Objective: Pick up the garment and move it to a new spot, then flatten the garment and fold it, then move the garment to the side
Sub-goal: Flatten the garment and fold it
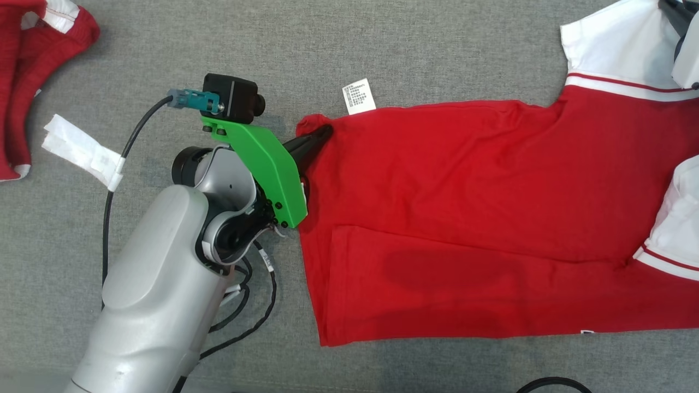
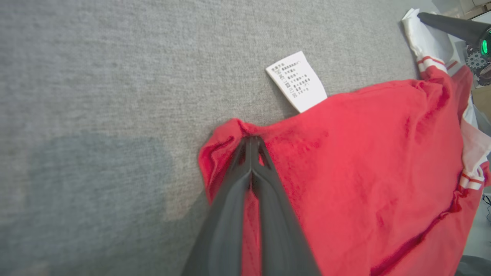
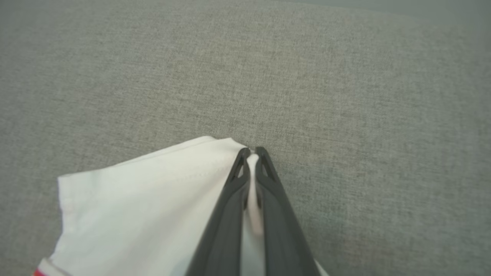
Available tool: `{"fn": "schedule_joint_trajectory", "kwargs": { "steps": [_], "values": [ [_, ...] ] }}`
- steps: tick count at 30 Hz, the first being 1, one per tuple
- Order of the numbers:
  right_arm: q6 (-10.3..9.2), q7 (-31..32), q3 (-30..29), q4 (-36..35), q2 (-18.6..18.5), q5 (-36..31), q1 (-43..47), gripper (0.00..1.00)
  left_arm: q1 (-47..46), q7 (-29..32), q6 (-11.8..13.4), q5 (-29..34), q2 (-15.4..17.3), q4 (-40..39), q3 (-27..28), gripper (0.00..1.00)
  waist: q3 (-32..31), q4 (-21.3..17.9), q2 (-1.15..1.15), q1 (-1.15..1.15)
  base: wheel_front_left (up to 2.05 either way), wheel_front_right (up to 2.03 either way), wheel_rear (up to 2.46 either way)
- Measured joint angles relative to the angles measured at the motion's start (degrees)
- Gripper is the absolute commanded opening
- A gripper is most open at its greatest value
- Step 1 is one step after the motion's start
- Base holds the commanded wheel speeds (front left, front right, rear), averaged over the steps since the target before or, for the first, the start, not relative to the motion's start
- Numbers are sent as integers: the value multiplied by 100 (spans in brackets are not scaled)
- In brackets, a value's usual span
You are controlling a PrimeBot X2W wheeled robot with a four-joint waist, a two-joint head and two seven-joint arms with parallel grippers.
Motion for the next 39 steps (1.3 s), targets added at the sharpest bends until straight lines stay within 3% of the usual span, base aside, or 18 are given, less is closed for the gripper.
{"fn": "schedule_joint_trajectory", "kwargs": {
  "steps": [29, 30, 31, 32, 33, 34, 39],
  "values": [
    [-2, -397, 235, -369, -193, 420, 101, 0, 77, -312, 114, 183, 296, -67, 62, 0, -210, -134, 0, 0, 0, 0, 0],
    [-2, -425, 257, -377, -192, 415, 112, 14, 77, -330, 132, 185, 294, -55, 60, 0, -218, -137, 0, 0, 0, 0, 0],
    [-2, -458, 289, -388, -194, 386, 129, 100, 80, -401, 166, 188, 282, -35, 69, 22, -229, -141, 0, 0, 0, 0, 0],
    [-2, -503, 325, -404, -187, 355, 161, 100, 83, -463, 209, 207, 270, 3, 83, 74, -246, -146, 0, 0, 0, 0, 0],
    [-2, -597, 331, -404, -174, 328, 199, 100, 87, -560, 213, 246, 265, 36, 96, 74, -268, -152, 0, 0, 0, 0, 0],
    [-2, -734, 328, -400, -145, 271, 221, 100, 94, -681, 250, 279, 264, 80, 122, 100, -295, -160, 0, 0, 0, 0, 0],
    [-2, -1851, 255, -474, 38, 24, 487, 100, 361, -1604, 387, 692, 361, 311, 199, 100, -586, -232, 0, 0, 0, 0, 0]
  ]
}}
